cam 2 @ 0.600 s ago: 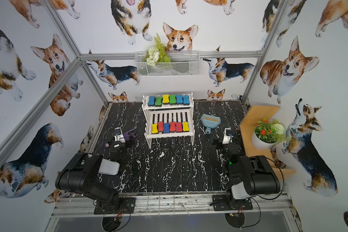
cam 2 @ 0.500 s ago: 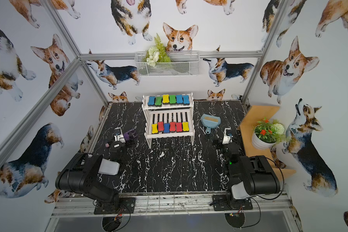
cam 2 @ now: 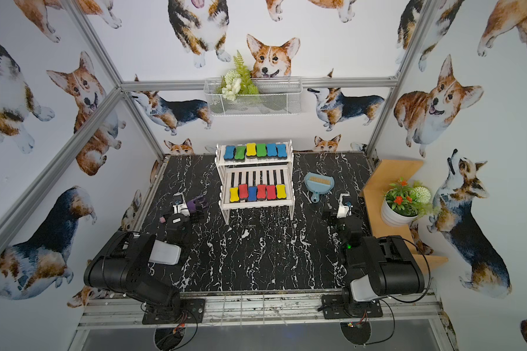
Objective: Remove the whiteboard erasers from the shelf
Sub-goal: Pick up the whiteboard eraser from the shelf.
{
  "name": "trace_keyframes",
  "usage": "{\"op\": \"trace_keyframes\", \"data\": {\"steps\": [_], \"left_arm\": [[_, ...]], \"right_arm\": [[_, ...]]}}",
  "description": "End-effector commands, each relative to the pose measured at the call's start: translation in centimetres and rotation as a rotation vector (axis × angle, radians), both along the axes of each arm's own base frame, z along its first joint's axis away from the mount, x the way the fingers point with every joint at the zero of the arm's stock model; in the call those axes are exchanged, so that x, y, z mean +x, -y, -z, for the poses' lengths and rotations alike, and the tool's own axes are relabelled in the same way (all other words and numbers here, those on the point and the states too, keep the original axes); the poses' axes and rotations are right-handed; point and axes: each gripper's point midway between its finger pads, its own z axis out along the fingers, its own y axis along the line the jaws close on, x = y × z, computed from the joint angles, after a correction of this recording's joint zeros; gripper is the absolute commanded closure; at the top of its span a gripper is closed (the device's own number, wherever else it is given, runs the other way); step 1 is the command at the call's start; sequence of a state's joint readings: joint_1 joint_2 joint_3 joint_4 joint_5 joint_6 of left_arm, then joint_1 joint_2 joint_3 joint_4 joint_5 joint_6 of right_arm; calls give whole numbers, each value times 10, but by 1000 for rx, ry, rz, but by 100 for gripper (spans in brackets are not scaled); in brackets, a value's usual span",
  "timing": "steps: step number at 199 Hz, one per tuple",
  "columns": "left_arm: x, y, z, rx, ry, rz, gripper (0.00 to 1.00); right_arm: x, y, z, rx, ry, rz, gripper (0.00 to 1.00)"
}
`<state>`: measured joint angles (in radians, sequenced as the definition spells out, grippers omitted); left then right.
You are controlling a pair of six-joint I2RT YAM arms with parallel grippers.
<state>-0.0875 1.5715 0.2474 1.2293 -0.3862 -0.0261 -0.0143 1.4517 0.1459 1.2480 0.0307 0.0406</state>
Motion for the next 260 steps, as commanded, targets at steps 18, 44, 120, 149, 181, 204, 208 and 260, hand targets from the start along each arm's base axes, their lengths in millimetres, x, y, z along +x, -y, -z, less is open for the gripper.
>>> {"op": "trace_keyframes", "data": {"steps": [18,44,120,149,181,204,208,260], "left_arm": [[1,1,-5,0,22,4,0],[1,0,-6,0,24,3,0],[0,1,-6,0,24,4,0],[-13,-3,-16,-1,91,-7,0],[-20,-2,-18,-12,111,3,0],[-17,-2,-17,-16,100,5,0],[-16,-3,-16,-19,98,5,0],[5,-1,-7,-40,14,46,0]], "right_arm": [[0,1,-4,-11,16,3,0],[1,1,-4,-11,14,3,0],[1,2,-4,7,13,-12,0],[4,12,-15,28,2,49,0],[10,16,-19,80,-69,87,0],[7,15,-21,92,-82,104,0],[6,14,-23,90,-79,103,0],[15,9,-41,102,-84,80,0]]}}
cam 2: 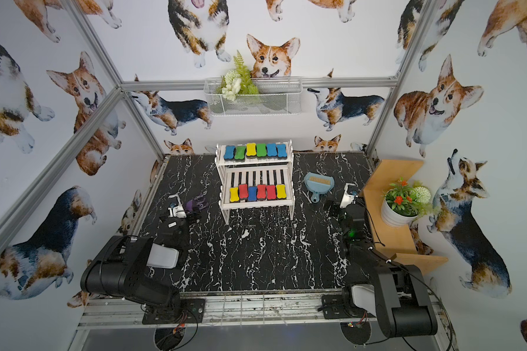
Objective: Remove the whiteboard erasers from the shelf
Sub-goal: Pick up the whiteboard eraser from the shelf.
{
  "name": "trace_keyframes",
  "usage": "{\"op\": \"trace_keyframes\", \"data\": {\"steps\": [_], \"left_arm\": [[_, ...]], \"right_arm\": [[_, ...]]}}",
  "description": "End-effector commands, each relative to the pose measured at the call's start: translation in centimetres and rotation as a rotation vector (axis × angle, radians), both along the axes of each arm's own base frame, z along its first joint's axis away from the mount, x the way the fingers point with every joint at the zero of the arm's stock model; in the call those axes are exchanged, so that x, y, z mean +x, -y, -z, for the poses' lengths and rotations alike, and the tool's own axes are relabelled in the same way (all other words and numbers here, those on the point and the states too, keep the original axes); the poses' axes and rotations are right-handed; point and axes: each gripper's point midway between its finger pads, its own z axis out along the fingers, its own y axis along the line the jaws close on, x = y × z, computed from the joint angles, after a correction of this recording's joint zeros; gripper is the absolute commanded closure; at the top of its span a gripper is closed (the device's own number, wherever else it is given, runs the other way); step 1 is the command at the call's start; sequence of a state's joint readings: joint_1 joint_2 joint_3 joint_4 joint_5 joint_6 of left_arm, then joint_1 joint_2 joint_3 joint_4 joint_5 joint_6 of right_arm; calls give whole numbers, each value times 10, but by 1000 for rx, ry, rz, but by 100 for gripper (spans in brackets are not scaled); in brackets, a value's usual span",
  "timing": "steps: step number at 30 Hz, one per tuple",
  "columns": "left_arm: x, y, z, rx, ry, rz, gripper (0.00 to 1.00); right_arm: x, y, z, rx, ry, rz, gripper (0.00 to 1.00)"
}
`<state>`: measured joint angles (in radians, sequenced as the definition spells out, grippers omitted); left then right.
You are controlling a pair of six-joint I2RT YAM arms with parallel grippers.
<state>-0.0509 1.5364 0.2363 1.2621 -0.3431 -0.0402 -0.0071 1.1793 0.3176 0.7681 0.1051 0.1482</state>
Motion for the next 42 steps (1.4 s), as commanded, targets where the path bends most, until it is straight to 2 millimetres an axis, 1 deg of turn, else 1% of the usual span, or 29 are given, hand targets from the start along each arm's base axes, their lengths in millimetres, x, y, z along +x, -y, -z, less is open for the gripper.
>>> {"op": "trace_keyframes", "data": {"steps": [1,3,5,7,9,10,11,12,13,14,16,17,18,19,20,21,23,24,26,28,30,31,33,34,35,37,39,40,42], "left_arm": [[5,5,8,-15,-45,44,0],[3,-1,-2,-15,-32,7,0],[8,-14,-11,-31,-82,-78,0],[12,-18,-27,-42,-82,-110,0],[13,-19,-46,-81,-31,-119,0],[14,-18,-56,-113,-11,-117,0],[15,-17,-63,-144,7,-116,0],[17,-18,-71,-186,22,-124,0],[19,-17,-77,-221,30,-128,0],[21,-15,-84,-249,32,-122,0],[19,-15,-92,-342,34,-141,0],[16,-21,-94,-398,48,-187,0],[9,-30,-92,-468,60,-262,0],[5,-32,-89,-520,60,-282,0],[7,-28,-91,-541,63,-247,0],[9,-23,-96,-559,80,-199,0],[10,-10,-105,-646,120,-123,0],[11,-4,-108,-675,120,-93,0],[19,9,-120,-701,75,-25,0],[31,23,-134,-711,-9,30,0],[35,38,-131,-722,-106,80,0],[37,45,-133,-727,-132,112,0],[33,59,-132,-755,-161,179,0],[30,64,-133,-767,-165,205,0],[27,70,-134,-771,-165,239,0],[19,79,-136,-763,-170,287,0],[13,85,-138,-744,-184,323,0],[11,90,-138,-729,-194,343,0],[7,95,-138,-702,-207,368,0]], "right_arm": [[4,-2,8,9,-61,-7,0],[7,-3,9,11,-90,-13,0],[6,-2,4,28,-84,1,0],[4,-1,-2,26,-69,27,0],[2,5,-10,1,-62,92,0],[0,12,-16,-20,-56,152,0],[-2,22,-21,-37,-44,235,0],[-6,35,-25,-14,-24,332,0],[-8,42,-26,30,-6,389,0],[-13,53,-27,123,23,480,0],[-21,61,-16,302,-12,591,0],[-17,58,-15,316,-34,547,0],[-3,40,-17,290,-63,358,0],[3,28,-19,313,-61,266,0],[3,25,-17,345,-57,254,0],[1,23,-26,408,-12,247,0],[3,14,-28,493,-13,202,0],[7,6,-30,497,-40,158,0],[15,-12,-32,466,-123,63,0],[19,-20,-30,427,-186,32,0],[18,-31,-34,401,-203,-4,0],[16,-41,-35,384,-214,-37,0],[15,-63,-38,362,-242,-126,0],[14,-71,-39,361,-252,-150,2],[14,-77,-46,356,-248,-172,5],[15,-88,-67,343,-212,-209,10],[18,-99,-94,331,-170,-245,19],[19,-103,-111,334,-151,-259,24],[23,-114,-136,336,-146,-300,31]]}}
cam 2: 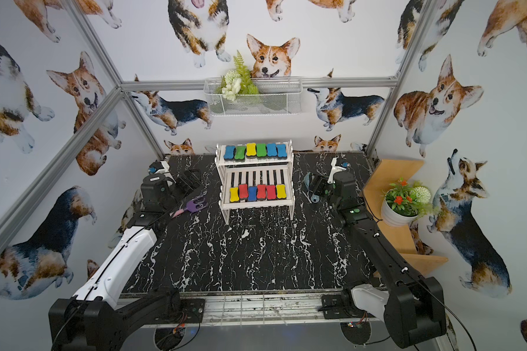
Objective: Remove the whiteboard erasers from the shelf
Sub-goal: Pick up the whiteboard eraser from the shelf.
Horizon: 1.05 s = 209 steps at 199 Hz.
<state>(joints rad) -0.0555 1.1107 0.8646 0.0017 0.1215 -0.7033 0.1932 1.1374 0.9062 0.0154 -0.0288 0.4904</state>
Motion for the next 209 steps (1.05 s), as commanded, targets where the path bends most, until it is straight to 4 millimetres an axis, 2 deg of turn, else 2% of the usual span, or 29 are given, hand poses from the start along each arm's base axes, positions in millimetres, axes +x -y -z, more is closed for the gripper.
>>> {"op": "trace_keyframes", "data": {"steps": [1,13,21,39,63,82,117,180,209], "left_arm": [[-9,16,5,49,-11,98,0],[-12,16,10,74,-21,105,0],[-13,16,14,91,-31,106,0],[-14,12,22,118,-48,97,0],[-16,13,24,140,-42,106,0],[-17,12,24,145,-31,105,1],[-19,11,27,157,-30,102,1],[-20,13,28,160,-24,109,1],[-19,15,31,153,-30,118,1]], "right_arm": [[4,-19,-29,-20,2,-72,34],[12,-36,-46,-61,-3,-101,36],[19,-49,-52,-112,-22,-115,41],[35,-73,-62,-218,-55,-124,42],[60,-96,-71,-276,-85,-133,49],[73,-109,-79,-310,-94,-131,50],[91,-125,-69,-318,-161,-177,52],[95,-138,-66,-332,-190,-206,51],[95,-135,-61,-348,-205,-192,53]]}}
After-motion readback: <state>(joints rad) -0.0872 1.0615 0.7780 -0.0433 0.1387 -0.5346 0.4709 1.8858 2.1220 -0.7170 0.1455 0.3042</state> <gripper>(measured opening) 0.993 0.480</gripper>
